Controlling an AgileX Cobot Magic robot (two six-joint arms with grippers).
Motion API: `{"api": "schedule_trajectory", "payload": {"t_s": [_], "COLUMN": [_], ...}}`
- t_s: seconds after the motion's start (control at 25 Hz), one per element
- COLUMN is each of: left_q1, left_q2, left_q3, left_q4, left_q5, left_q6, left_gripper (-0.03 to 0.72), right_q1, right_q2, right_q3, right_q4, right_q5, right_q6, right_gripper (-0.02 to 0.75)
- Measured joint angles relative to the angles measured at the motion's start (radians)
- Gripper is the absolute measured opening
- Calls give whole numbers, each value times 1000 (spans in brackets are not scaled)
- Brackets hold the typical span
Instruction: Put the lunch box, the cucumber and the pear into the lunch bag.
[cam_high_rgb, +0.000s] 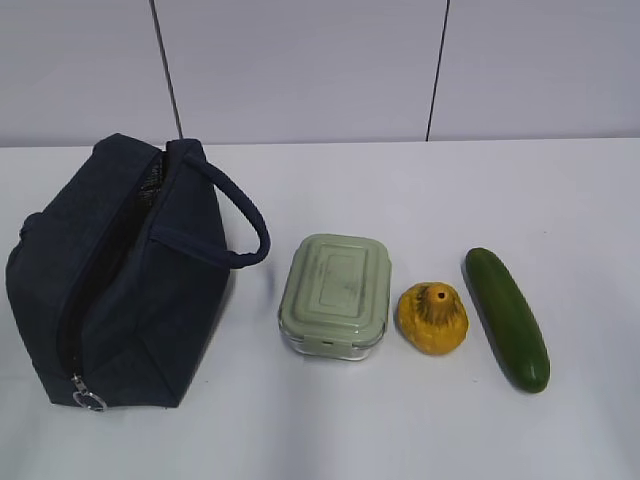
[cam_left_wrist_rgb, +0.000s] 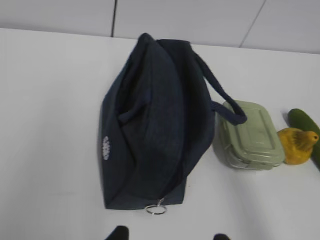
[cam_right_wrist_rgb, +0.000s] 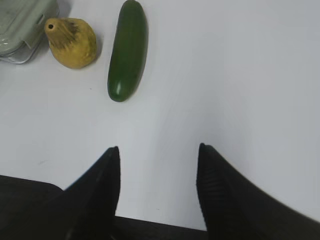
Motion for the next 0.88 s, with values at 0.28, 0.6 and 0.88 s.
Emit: {"api": "schedule_trajectory", "payload": {"t_s": [0.28,0.6,0.88], "left_q1": [-7,-7,-7], "left_q2": [361,654,780], "left_q3": [-104,-172,-204], "left_q4": [-69,-92,-75], "left_q5": [-67,-176,-212], "left_q6": [129,223,238], "left_gripper": [340,340,340], "right_q1": [0,0,0], "right_q2": [389,694,849], "right_q3": [-84,-264,-415], "right_q4": [75,96,98], "right_q5": [-175,-179,-167], "right_q6": [10,-24,-33], "right_gripper": [395,395,395]}}
